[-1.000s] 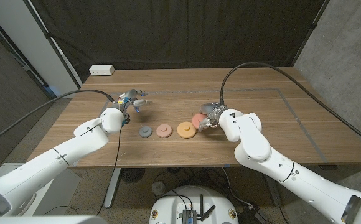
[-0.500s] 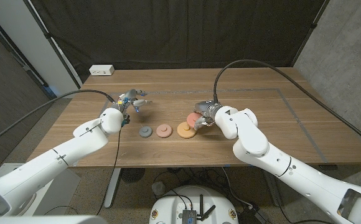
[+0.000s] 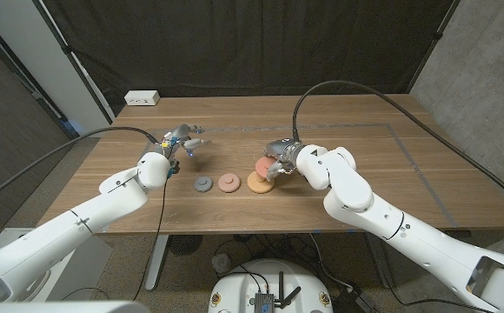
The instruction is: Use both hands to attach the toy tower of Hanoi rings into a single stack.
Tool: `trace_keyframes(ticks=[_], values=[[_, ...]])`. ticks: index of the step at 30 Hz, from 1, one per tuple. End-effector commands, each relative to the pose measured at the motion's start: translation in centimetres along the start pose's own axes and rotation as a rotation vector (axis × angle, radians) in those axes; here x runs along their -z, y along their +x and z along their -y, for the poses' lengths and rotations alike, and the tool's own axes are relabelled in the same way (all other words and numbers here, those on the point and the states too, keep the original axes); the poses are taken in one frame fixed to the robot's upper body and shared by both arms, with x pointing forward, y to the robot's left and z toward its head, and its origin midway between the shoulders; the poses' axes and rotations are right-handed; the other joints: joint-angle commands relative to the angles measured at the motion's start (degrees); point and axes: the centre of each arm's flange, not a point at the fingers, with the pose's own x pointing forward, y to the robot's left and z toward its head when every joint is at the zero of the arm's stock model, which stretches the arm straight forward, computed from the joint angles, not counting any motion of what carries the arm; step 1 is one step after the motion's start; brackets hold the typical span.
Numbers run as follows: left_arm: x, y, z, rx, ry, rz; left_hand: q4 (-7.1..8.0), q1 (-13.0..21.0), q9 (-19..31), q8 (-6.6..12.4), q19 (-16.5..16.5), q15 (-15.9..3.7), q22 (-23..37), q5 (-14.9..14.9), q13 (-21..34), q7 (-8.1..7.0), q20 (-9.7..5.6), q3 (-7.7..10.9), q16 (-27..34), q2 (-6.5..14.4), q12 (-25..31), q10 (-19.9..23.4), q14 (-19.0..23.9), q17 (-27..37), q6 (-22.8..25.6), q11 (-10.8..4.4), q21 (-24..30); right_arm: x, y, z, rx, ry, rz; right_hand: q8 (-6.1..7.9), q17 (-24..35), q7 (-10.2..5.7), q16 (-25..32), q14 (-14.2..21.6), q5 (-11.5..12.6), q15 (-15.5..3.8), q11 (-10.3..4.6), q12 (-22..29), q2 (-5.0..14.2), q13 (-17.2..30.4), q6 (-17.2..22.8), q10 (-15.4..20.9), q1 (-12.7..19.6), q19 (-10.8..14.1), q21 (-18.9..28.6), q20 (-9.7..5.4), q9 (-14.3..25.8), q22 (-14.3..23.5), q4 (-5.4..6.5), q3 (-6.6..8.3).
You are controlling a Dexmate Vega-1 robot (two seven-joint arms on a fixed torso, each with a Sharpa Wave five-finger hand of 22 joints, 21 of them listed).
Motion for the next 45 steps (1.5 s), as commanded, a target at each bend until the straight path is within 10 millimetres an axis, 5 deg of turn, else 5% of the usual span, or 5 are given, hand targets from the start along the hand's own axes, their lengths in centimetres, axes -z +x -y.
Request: trace_keyframes(ticks=[1,45], values=[[1.0,-0.2,0.1,-0.024,-0.023,0.039,-0.24,-0.1,0.2,0.19,-0.41,-2.98,0.03,0.25,0.1,0.07,-5.15,0.49,0.32,-0.04,0.11,0.76,-0.01,0.07,0.82,-0.07,0.34,-0.9,0.6,0.3,-0.02,-0.023,0.018,0.16,0.07,-9.27,-0.02,0.0,0.38,0.12,-11.8,0.22,2.74,0.89,10.65,11.93,0.83,0.1,0.06,-1.37,0.38,0.23,4.34,4.94],[1.3,0.1,0.5,-0.003,-0.045,0.071,-0.03,-0.92,0.21,0.02,-1.18,-2.96,-1.14,0.04,-0.12,-0.43,-4.93,0.25,0.75,-0.61,-0.25,0.85,-0.34,-0.26,1.14,-0.12,1.19,-2.0,3.3,-0.7,-0.113,-0.002,0.022,-0.64,-0.09,-9.07,-1.12,-0.47,0.42,0.09,-11.62,-0.83,2.45,1.8,10.85,11.87,0.26,-0.34,0.02,-1.37,0.53,-0.09,4.4,6.53]])
